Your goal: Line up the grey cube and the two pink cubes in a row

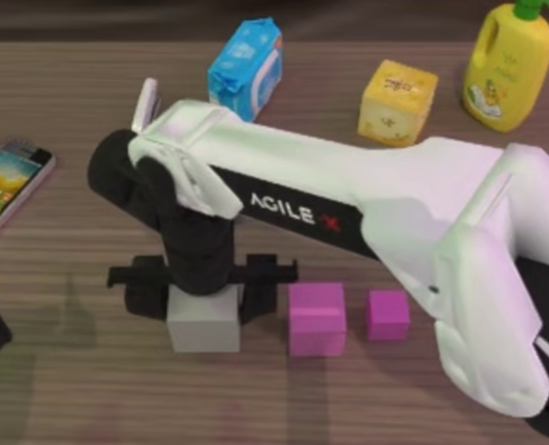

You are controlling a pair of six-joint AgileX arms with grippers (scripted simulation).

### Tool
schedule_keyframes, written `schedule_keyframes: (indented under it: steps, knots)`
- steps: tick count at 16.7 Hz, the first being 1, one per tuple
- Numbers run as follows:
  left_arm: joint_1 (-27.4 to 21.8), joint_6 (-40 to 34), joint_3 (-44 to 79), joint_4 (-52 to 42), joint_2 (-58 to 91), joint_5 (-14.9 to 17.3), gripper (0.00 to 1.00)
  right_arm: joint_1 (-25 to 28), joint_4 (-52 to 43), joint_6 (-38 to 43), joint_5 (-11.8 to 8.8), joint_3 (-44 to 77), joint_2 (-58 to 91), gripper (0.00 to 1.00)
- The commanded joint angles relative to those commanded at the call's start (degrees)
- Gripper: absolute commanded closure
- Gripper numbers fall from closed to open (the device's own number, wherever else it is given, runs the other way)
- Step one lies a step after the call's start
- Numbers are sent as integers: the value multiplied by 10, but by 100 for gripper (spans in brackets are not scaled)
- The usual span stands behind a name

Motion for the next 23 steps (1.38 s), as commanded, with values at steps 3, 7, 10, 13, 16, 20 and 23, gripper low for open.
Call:
schedule_keyframes:
  steps: [3, 7, 10, 13, 16, 20, 23]
  knots:
    - [0, 0, 0, 0, 0, 0, 0, 0, 3, 0, 0, -3, 0, 100]
    - [0, 0, 0, 0, 0, 0, 0, 0, 3, 0, 0, -3, 0, 77]
    - [0, 0, 0, 0, 0, 0, 0, 0, 3, 0, 0, -3, 0, 55]
    - [0, 0, 0, 0, 0, 0, 0, 0, 3, 0, 0, -3, 0, 32]
    - [0, 0, 0, 0, 0, 0, 0, 0, 3, 0, 0, -3, 0, 10]
    - [0, 0, 0, 0, 0, 0, 0, 0, 3, 0, 0, -3, 0, 0]
    - [0, 0, 0, 0, 0, 0, 0, 0, 3, 0, 0, -3, 0, 0]
